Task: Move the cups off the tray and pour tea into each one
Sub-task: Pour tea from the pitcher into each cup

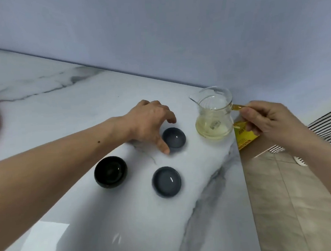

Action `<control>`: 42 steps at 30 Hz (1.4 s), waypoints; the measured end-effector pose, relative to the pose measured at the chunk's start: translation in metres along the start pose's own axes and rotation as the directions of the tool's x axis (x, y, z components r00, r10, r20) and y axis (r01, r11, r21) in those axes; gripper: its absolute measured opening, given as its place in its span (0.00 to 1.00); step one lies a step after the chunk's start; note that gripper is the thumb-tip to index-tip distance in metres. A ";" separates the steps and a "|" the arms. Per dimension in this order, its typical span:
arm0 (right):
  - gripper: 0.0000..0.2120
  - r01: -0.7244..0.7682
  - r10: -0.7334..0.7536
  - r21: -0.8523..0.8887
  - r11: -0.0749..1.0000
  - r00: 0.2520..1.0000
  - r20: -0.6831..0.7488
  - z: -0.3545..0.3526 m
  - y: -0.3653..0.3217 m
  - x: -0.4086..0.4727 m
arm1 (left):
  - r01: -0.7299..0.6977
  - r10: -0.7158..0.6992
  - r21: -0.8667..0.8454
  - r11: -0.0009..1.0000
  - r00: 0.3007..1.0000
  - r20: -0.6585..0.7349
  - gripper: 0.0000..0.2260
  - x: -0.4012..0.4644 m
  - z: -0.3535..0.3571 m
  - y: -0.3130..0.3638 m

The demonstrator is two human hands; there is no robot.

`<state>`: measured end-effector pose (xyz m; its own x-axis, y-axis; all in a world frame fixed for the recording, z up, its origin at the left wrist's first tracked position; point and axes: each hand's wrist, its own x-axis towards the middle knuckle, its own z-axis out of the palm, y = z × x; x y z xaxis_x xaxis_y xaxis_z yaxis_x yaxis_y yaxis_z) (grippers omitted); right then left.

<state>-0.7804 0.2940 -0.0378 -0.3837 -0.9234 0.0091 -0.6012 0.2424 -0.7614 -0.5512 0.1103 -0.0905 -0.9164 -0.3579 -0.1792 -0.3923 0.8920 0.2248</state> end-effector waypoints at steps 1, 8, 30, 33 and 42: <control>0.12 0.008 -0.008 -0.015 1.000 1.000 0.010 -0.001 -0.001 0.001 | -0.007 0.007 0.011 1.000 1.000 -0.003 0.40 0.001 0.001 0.001; 0.15 0.068 -0.050 -0.191 0.979 0.994 0.098 -0.007 -0.007 0.002 | 0.112 -0.110 -0.057 0.992 0.993 0.038 0.43 -0.002 0.016 -0.002; 0.19 0.206 -0.055 -0.578 0.790 0.962 0.268 0.007 -0.043 0.000 | 0.189 -0.241 -0.255 0.948 0.952 -0.191 0.31 -0.014 0.036 0.017; 0.19 0.227 -0.055 -0.582 0.781 0.953 0.298 0.010 -0.046 0.002 | 0.191 -0.244 -0.261 0.946 0.951 -0.190 0.36 -0.014 0.038 0.020; 0.21 0.265 -0.061 -0.633 0.727 0.944 0.325 0.009 -0.043 0.005 | 0.154 -0.225 -0.318 0.936 0.954 -0.198 0.32 -0.012 0.040 0.020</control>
<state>-0.7495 0.2764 -0.0108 -0.0981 -0.9829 -0.1557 -0.9827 0.1204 -0.1410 -0.5453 0.1438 -0.1222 -0.8021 -0.5964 -0.0319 -0.5335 0.6915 0.4870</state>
